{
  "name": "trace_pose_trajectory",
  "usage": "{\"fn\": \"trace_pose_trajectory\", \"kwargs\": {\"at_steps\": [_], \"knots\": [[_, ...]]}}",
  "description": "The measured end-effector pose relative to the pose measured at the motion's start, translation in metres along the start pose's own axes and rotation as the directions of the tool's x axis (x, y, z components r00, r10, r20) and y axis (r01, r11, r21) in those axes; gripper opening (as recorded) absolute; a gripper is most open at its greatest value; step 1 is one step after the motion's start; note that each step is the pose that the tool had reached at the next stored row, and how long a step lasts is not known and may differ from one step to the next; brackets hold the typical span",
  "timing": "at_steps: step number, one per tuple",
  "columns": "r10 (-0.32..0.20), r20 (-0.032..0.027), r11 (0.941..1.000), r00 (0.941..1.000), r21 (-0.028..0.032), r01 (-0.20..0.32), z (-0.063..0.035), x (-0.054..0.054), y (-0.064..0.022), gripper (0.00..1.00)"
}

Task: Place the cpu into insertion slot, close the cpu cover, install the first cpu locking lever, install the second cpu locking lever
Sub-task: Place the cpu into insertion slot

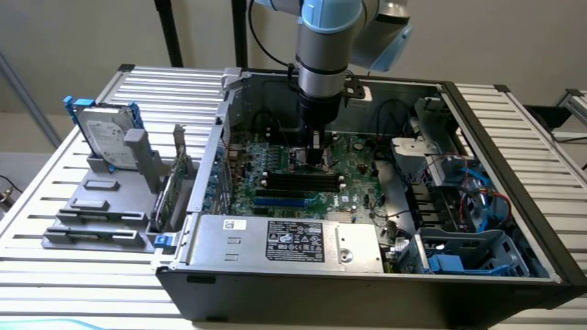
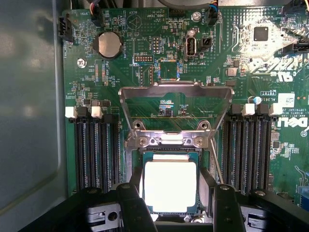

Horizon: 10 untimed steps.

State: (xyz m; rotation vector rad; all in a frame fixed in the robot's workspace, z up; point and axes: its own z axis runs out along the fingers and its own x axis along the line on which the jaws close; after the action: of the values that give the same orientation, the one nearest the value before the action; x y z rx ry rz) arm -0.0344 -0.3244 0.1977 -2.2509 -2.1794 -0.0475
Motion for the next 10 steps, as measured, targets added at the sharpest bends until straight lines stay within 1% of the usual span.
{"fn": "trace_pose_trajectory", "kwargs": {"at_steps": [3, 4, 7, 10], "knots": [[0.000, -0.0006, 1.0000, 1.0000, -0.0002, 0.000, 0.0002, 0.0001, 0.0001, 0.56], [0.000, -0.0005, 1.0000, 1.0000, -0.0003, 0.000, 0.0002, 0.0001, 0.0000, 0.62], [0.000, 0.0000, 1.0000, 1.0000, 0.0000, 0.000, -0.0003, 0.0000, 0.0000, 0.62], [0.000, -0.0001, 1.0000, 1.0000, 0.0000, 0.000, -0.0035, 0.0001, 0.0000, 0.62]]}}
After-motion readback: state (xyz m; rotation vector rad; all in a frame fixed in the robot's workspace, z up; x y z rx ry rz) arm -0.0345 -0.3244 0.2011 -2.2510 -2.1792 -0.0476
